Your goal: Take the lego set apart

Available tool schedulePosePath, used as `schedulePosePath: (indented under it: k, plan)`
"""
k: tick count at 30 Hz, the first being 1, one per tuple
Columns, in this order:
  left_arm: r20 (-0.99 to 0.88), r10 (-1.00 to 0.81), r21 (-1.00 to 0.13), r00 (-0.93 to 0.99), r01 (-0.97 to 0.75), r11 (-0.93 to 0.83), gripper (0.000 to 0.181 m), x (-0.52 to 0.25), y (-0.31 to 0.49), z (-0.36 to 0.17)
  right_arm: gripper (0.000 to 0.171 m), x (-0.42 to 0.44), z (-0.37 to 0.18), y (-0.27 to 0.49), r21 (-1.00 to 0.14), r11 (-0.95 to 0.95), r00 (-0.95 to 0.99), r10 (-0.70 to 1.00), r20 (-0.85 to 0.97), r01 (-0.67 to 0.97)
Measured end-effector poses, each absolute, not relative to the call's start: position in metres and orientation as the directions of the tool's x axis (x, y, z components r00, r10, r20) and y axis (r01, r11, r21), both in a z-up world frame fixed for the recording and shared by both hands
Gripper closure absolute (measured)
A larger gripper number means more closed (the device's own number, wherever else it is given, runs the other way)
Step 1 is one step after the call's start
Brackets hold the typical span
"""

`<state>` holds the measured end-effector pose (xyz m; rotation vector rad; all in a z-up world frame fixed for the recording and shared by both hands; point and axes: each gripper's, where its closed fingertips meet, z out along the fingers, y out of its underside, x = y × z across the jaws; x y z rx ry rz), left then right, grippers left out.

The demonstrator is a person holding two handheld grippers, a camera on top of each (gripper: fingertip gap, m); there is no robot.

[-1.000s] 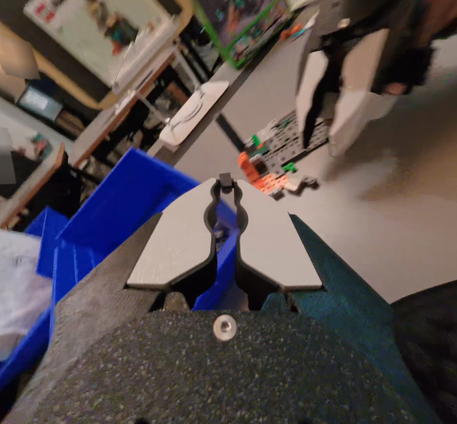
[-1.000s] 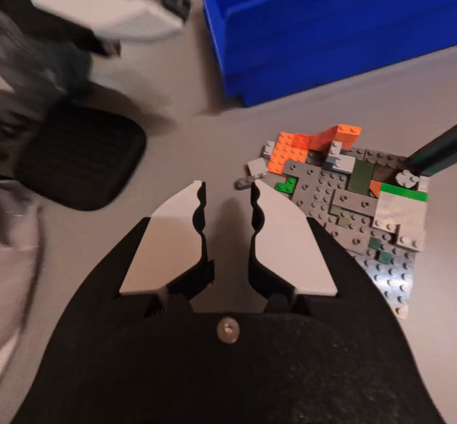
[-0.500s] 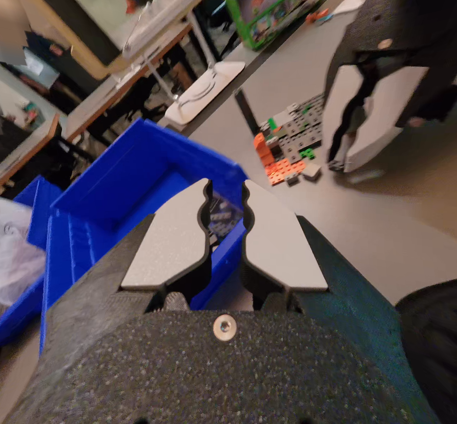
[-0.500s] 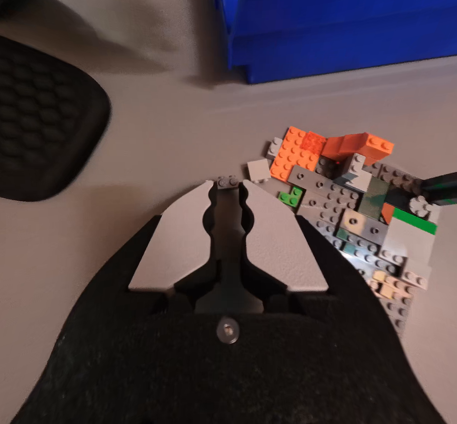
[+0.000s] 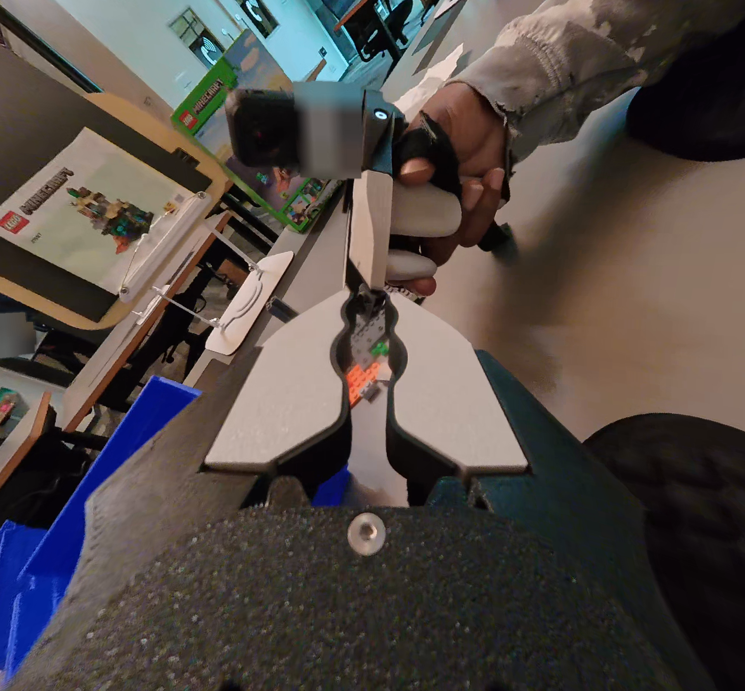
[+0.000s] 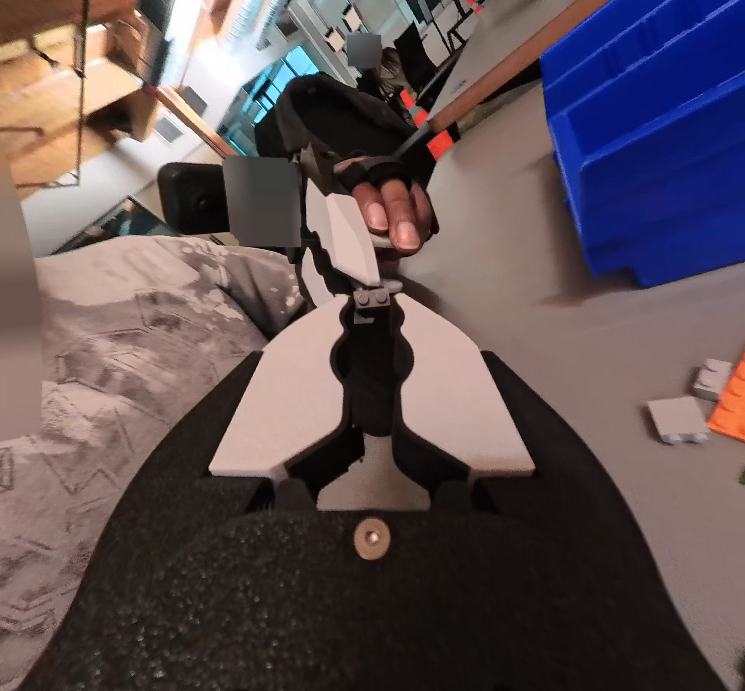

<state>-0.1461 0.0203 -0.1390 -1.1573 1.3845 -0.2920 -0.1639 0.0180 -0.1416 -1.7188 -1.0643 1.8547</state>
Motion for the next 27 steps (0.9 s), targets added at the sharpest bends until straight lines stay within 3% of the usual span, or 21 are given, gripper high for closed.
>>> schedulePosePath:
  k: [5,8,12,17,27]
  plan:
    - [-0.627,-0.726,-0.749,0.283,-0.474,0.462,0.170,-0.151,0.030,-0.136,0.154,-0.161,-0.139,0.031,-0.727,-0.668,-0.153,0.711,-0.687,0.160]
    - [-0.619,-0.692,-0.759,0.372,-0.511,0.403,0.169,-0.172,0.054,-0.134,0.152,-0.146,-0.171,0.073,-0.786,-0.587,0.105,0.809,-0.578,0.194]
    - [-0.563,-0.652,-0.783,0.507,-0.580,0.225,0.169,-0.213,0.096,-0.146,0.146,-0.125,-0.223,0.101,-0.801,-0.442,0.365,0.881,-0.302,0.405]
    - [-0.503,-0.628,-0.800,0.594,-0.595,0.078,0.169,-0.236,0.125,-0.168,0.142,-0.132,-0.253,0.104,-0.731,-0.264,0.371,0.928,-0.015,0.630]
    - [-0.505,-0.616,-0.815,0.604,-0.569,0.110,0.161,-0.233,0.122,-0.159,0.154,-0.137,-0.265,0.106,-0.639,-0.126,0.299,0.939,0.170,0.759]
